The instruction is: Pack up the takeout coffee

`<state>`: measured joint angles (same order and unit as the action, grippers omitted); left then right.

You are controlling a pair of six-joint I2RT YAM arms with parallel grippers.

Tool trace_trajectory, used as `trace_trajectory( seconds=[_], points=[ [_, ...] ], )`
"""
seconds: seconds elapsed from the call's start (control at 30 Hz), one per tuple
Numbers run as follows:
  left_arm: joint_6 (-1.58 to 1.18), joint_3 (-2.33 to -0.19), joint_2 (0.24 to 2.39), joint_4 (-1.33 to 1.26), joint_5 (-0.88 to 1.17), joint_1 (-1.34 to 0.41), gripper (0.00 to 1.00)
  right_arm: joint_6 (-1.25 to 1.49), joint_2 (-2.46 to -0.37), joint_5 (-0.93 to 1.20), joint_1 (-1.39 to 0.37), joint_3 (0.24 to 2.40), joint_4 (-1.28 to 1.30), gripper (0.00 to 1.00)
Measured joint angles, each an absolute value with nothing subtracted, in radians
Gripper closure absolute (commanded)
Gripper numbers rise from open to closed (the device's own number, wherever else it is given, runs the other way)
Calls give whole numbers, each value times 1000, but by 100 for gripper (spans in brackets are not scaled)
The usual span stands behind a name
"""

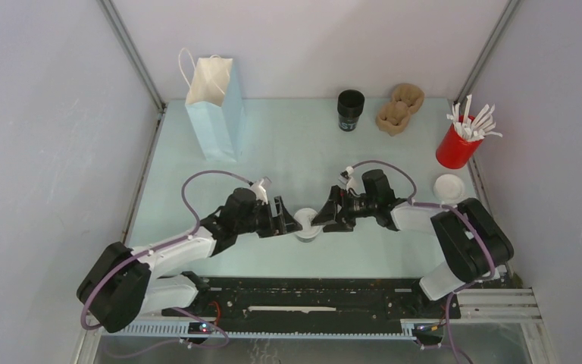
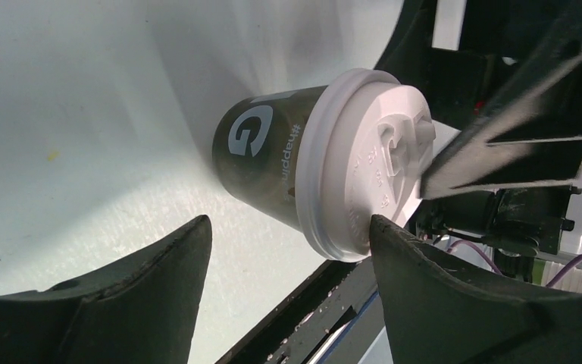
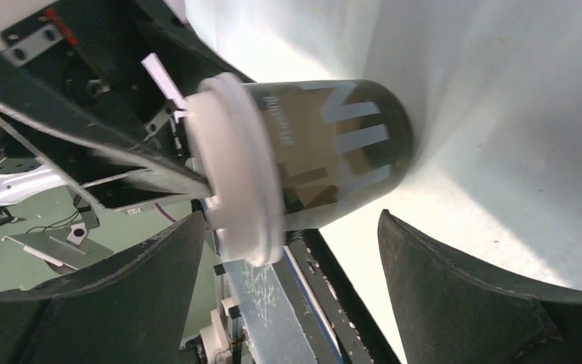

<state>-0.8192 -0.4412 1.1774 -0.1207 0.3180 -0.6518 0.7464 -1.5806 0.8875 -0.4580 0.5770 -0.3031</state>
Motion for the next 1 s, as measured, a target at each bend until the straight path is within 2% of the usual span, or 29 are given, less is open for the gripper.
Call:
trace_trajectory(
  seconds=[0.17, 0.3, 0.4, 0.5, 0.6, 0.8, 1.0],
  points=[
    [-803, -471, 1188, -89, 302, -652, 20, 751, -1513, 873, -452, 600, -290, 8],
    [-801, -479, 1196, -82, 299, -652, 21, 765, -1584, 868, -450, 585, -358, 11],
    [-801, -479, 1204, -84, 302, -652, 21, 804, -1649, 900, -439, 553, -401, 10],
    [-799, -486, 1209, -91, 301, -652, 21, 801, -1630, 894, -437, 559, -400, 6],
    [-785, -500, 1210, -72, 297, -652, 19, 770, -1572, 850, -437, 585, -299, 2],
    [-740, -557, 1208, 29, 286, -652, 3, 652, -1412, 722, -441, 717, -22, 0],
    [-688, -665, 1121, 185, 253, -651, 0, 475, -1332, 478, -561, 949, 305, 0]
  ],
)
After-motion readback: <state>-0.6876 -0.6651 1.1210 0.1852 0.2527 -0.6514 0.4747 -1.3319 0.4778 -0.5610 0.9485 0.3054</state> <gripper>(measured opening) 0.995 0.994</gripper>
